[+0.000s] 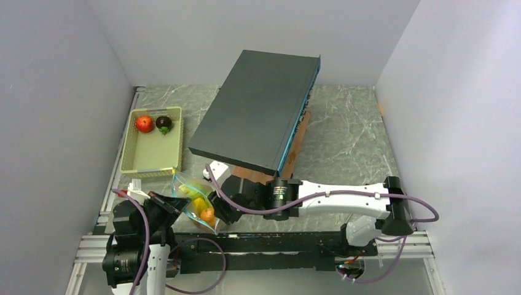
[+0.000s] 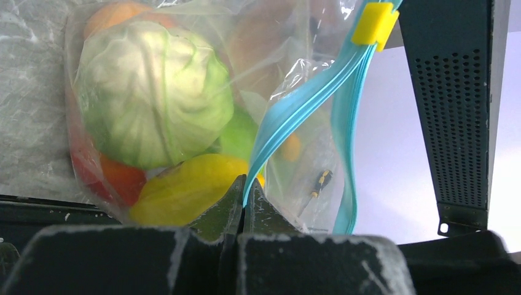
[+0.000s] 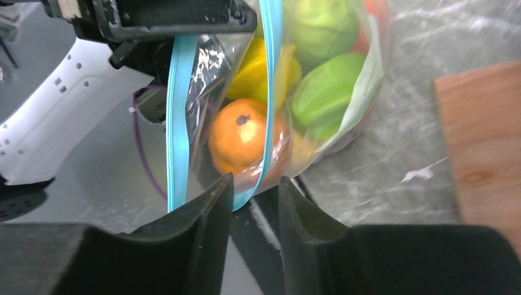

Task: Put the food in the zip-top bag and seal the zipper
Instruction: Adjust the zipper food storage bag at the center of the board.

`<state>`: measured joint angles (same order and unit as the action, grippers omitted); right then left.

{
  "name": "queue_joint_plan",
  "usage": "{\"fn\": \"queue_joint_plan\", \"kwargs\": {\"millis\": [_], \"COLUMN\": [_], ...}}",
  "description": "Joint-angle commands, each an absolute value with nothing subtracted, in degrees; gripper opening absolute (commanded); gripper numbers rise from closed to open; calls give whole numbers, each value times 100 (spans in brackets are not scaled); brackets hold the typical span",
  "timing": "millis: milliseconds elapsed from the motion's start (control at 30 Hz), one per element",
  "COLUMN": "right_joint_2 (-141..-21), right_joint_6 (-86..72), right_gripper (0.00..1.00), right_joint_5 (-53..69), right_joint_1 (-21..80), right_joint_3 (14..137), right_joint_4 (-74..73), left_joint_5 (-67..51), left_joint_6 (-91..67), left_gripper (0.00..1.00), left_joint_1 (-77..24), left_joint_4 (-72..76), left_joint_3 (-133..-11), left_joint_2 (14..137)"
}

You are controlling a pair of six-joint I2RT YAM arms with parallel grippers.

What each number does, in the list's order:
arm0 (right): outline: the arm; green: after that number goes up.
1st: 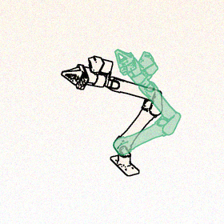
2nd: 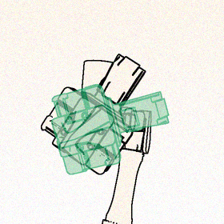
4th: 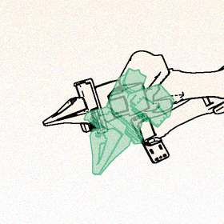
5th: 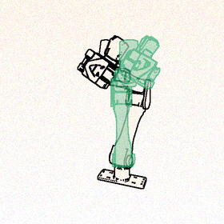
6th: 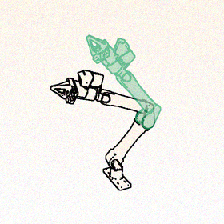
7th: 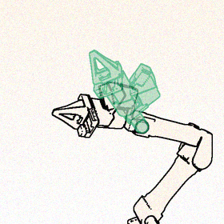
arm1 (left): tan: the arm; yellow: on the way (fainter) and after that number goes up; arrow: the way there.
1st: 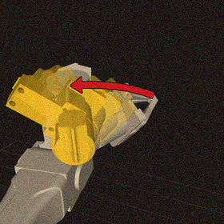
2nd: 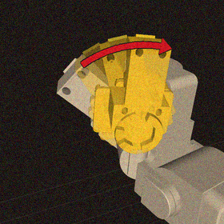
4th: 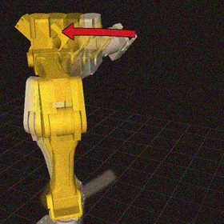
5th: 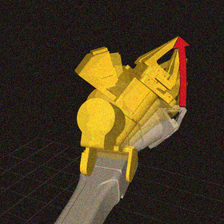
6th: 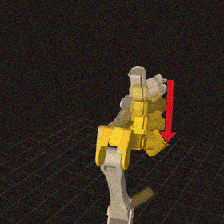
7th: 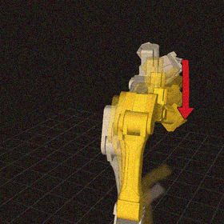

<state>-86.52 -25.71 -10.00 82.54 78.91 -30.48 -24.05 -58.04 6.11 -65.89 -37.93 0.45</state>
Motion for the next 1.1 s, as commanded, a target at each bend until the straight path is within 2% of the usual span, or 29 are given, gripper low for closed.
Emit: {"fn": "queue_joint_plan", "kwargs": {"millis": [0, 100, 267, 433, 500, 633, 733, 800, 967, 1067], "right_joint_2": [-8609, -8858, -8790, -8394, -8475, -8710, -8999, -8937, -8719, -8695], "right_joint_6": [-3101, -2921, -2162, -1788, -1788, -1646, -1445, -1269, -927, -930], "right_gripper": [23, 0, 0, 0, 0, 0, 0, 0, 0, 0], "right_joint_5": [-1284, -1613, -2242, -1812, -1725, -1723, -1731, -1774, -1766, -1766], "right_joint_1": [8357, 8357, 8362, 8312, 8263, 8190, 8188, 8190, 8181, 8134], "right_joint_3": [7508, 7738, 8651, 8370, 8142, 7695, 8164, 8391, 8577, 8348], "right_joint_4": [-2735, -2675, -3196, -2845, -2582, -1735, -2008, -2074, -2047, -1882], "left_joint_5": [-2414, -2508, -2258, -1317, -1244, -2040, -2624, -2521, -1523, -1776], "left_joint_6": [-6072, -6308, -6609, -7071, -7328, -7618, -7847, -7775, -7079, -6888], "left_gripper": [0, 0, 0, 0, 0, 0, 0, 0, 0, 0], "left_joint_1": [615, 615, 614, 624, 624, 624, 621, 624, 624, 632], "left_joint_4": [-6449, -6303, -6788, -7974, -8067, -7309, -6772, -6632, -7269, -7360], "left_joint_3": [-4016, -4023, -4719, -5425, -5054, -3674, -3117, -3390, -4966, -4782], "left_joint_2": [-519, -521, -353, -416, -726, -1397, -1564, -1465, -543, -377]}}
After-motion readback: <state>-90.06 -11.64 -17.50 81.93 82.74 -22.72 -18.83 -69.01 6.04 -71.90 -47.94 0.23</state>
